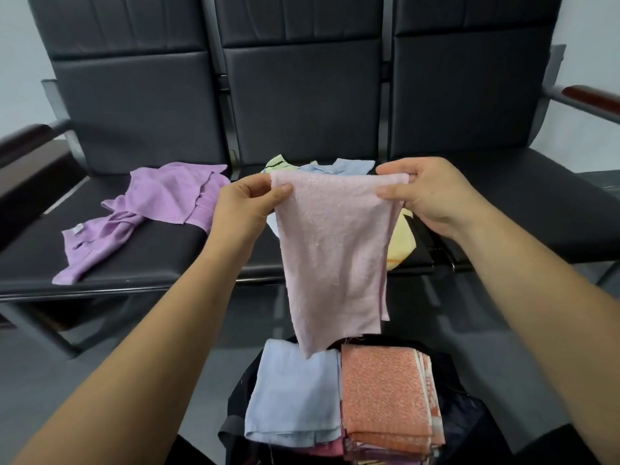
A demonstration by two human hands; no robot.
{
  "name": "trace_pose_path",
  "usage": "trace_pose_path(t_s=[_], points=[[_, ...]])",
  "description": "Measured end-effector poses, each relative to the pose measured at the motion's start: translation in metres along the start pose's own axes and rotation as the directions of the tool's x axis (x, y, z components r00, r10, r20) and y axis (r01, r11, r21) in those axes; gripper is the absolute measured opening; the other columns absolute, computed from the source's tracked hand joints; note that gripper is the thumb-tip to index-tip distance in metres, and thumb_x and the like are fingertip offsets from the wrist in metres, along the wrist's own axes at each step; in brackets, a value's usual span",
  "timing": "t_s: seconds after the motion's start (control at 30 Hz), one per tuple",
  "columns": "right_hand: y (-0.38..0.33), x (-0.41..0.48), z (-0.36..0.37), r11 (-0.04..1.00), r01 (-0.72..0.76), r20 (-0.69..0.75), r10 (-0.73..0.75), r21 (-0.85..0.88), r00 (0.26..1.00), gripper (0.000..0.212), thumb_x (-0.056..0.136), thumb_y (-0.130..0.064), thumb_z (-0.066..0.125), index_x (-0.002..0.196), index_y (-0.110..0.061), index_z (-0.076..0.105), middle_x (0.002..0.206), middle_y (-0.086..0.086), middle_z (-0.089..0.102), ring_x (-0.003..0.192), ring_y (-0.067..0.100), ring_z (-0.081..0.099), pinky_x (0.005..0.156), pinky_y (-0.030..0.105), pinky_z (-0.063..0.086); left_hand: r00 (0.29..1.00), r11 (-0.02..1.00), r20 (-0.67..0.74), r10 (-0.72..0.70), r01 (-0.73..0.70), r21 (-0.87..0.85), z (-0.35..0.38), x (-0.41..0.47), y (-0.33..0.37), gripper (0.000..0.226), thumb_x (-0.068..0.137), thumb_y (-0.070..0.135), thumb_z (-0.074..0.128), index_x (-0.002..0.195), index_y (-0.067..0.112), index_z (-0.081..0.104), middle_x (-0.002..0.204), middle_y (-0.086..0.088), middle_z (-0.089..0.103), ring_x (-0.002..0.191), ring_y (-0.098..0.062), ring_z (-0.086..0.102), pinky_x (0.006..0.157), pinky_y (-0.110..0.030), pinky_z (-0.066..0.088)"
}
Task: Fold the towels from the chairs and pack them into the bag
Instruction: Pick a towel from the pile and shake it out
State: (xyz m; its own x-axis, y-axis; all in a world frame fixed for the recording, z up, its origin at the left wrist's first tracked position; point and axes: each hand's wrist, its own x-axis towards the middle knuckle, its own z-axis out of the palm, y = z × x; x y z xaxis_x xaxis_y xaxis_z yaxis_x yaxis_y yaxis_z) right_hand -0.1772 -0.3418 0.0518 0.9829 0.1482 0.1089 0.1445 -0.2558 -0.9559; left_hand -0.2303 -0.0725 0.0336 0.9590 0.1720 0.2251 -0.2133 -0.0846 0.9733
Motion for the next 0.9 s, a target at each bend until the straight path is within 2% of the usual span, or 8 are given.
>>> trace_pose_path(t_s=[0.1, 0.23, 0.33, 0.5, 0.6, 0.67, 0.77, 0.9], points=[[-0.026, 0.022, 0.000, 0.944, 0.081, -0.019, -0.092, -0.319, 0.996, 0.027, 0.084, -0.012, 0.080, 0.110, -0.019, 0.075, 0.114, -0.004, 0.069, 0.112, 0.016, 0.063, 0.097, 0.035, 0.052, 1.000, 0.999, -0.024, 0.013, -0.012, 0.052, 0.000, 0.029, 0.007, 0.014, 0.088, 0.018, 0.076, 0.100, 0.011, 0.078, 0.101, -0.005, 0.078, 0.098, -0.018, 0.072, 0.094, -0.034, 0.055], [-0.084, 0.073, -0.001, 0.798, 0.184, -0.010, -0.231, -0.573, 0.973, 0.026, 0.089, -0.015, 0.076, 0.114, -0.012, 0.074, 0.116, 0.002, 0.067, 0.105, 0.013, 0.058, 0.084, 0.025, 0.042, 0.995, 0.998, -0.088, 0.047, -0.043, 0.051, 0.004, 0.091, 0.042, 0.004, 0.089, 0.016, 0.076, 0.092, 0.018, 0.076, 0.083, 0.003, 0.075, 0.075, -0.011, 0.068, 0.061, -0.019, 0.050], [-0.132, 0.113, -0.008, 0.830, 0.191, -0.118, -0.293, -0.524, 0.949, 0.026, 0.091, -0.019, 0.075, 0.115, -0.008, 0.073, 0.111, 0.000, 0.063, 0.104, 0.013, 0.056, 0.086, 0.025, 0.042, 0.992, 0.995, -0.081, 0.097, -0.096, 0.018, 0.005, 0.140, 0.084, 0.006, 0.093, 0.012, 0.071, 0.094, 0.017, 0.074, 0.078, 0.006, 0.076, 0.072, -0.009, 0.072, 0.066, -0.020, 0.055], [-0.196, 0.143, -0.016, 0.855, 0.300, -0.251, -0.429, -0.422, 0.868, 0.022, 0.095, -0.023, 0.071, 0.115, -0.015, 0.071, 0.108, -0.009, 0.058, 0.097, 0.005, 0.054, 0.090, 0.023, 0.042, 0.953, 0.970, -0.186, 0.237, -0.244, -0.013, -0.002, 0.186, 0.149, 0.010, 0.086, 0.016, 0.078, 0.090, 0.015, 0.069, 0.084, 0.002, 0.073, 0.088, -0.023, 0.074, 0.083, -0.039, 0.062], [-0.202, 0.142, -0.020, 0.856, 0.361, -0.288, -0.475, -0.369, 0.832, 0.018, 0.095, -0.025, 0.071, 0.111, -0.018, 0.072, 0.100, -0.011, 0.062, 0.090, 0.000, 0.055, 0.087, 0.022, 0.048, 0.933, 0.952, -0.211, 0.291, -0.305, -0.037, -0.005, 0.188, 0.162, 0.022, 0.086, 0.013, 0.078, 0.099, 0.015, 0.061, 0.090, 0.000, 0.070, 0.088, -0.020, 0.072, 0.085, -0.037, 0.062], [-0.190, 0.136, -0.019, 0.863, 0.355, -0.270, -0.461, -0.359, 0.846, 0.016, 0.094, -0.023, 0.071, 0.109, -0.018, 0.072, 0.094, -0.014, 0.060, 0.087, -0.002, 0.054, 0.082, 0.019, 0.045, 0.945, 0.956, -0.143, 0.295, -0.291, 0.043, -0.008, 0.183, 0.150, 0.025, 0.088, 0.015, 0.076, 0.112, 0.014, 0.067, 0.100, -0.002, 0.075, 0.096, -0.018, 0.073, 0.090, -0.034, 0.059], [-0.145, 0.122, -0.010, 0.887, 0.287, -0.218, -0.379, -0.362, 0.899, 0.015, 0.090, -0.018, 0.075, 0.105, -0.017, 0.073, 0.089, -0.013, 0.061, 0.084, 0.001, 0.055, 0.084, 0.025, 0.044, 0.970, 0.961, -0.037, 0.239, -0.231, 0.153, -0.013, 0.163, 0.109, 0.015, 0.088, 0.021, 0.075, 0.102, 0.015, 0.076, 0.102, -0.002, 0.077, 0.091, -0.019, 0.070, 0.096, -0.038, 0.055], [-0.058, 0.091, 0.003, 0.932, 0.182, -0.114, -0.227, -0.314, 0.967, 0.010, 0.084, -0.011, 0.081, 0.090, -0.017, 0.076, 0.078, -0.007, 0.068, 0.075, 0.013, 0.061, 0.068, 0.018, 0.045, 0.992, 0.974, 0.099, 0.074, -0.094, 0.208, -0.019, 0.113, 0.038, 0.016, 0.089, 0.025, 0.073, 0.089, 0.012, 0.064, 0.088, -0.003, 0.065, 0.084, -0.016, 0.055, 0.074, -0.031, 0.045]])
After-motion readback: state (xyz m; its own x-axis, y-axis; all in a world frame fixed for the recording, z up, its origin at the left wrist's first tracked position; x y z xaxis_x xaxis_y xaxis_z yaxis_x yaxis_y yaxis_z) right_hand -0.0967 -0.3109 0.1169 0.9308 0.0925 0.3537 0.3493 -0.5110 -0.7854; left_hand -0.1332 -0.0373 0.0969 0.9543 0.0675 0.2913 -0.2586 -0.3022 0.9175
